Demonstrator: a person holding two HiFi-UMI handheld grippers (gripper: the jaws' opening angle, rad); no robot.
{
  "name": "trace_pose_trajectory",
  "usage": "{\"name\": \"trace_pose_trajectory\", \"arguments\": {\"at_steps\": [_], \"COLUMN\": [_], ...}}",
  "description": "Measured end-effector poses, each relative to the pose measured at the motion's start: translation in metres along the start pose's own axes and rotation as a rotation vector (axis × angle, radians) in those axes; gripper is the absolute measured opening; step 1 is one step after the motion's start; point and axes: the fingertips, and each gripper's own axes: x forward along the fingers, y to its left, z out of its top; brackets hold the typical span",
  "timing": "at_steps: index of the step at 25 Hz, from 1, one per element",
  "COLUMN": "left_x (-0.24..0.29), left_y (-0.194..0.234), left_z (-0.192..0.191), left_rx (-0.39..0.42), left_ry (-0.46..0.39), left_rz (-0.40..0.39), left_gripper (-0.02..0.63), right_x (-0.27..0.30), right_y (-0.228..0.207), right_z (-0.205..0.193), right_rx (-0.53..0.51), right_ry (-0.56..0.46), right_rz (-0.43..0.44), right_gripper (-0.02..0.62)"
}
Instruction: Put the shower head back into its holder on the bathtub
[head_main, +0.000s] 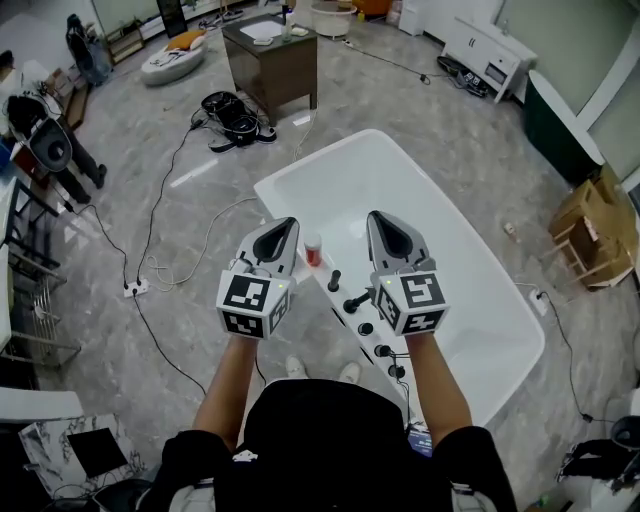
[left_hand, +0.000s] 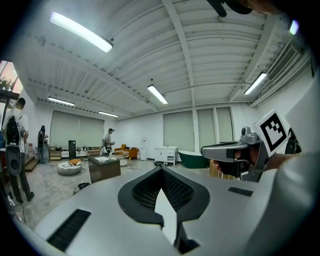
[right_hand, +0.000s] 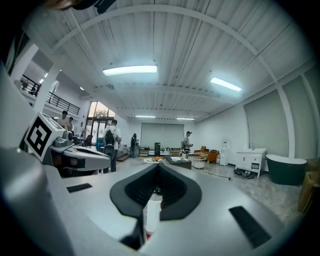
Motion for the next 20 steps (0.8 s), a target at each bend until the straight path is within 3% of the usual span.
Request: {"name": "trace_pose_trajectory", "arguments": {"at_steps": [20], "left_x": [0.001], "left_y": [-0.004], "left_z": [0.028], "left_rx": [0.048], "left_ry": [-0.043], "left_rz": [0.019], "left_gripper": [0.014], "right_x": [0.000], "right_y": [-0.004], "right_z": [0.019], "right_rx": [-0.021], "right_ry": [-0.038], "right_rz": [0.008], "right_gripper": [0.023]}}
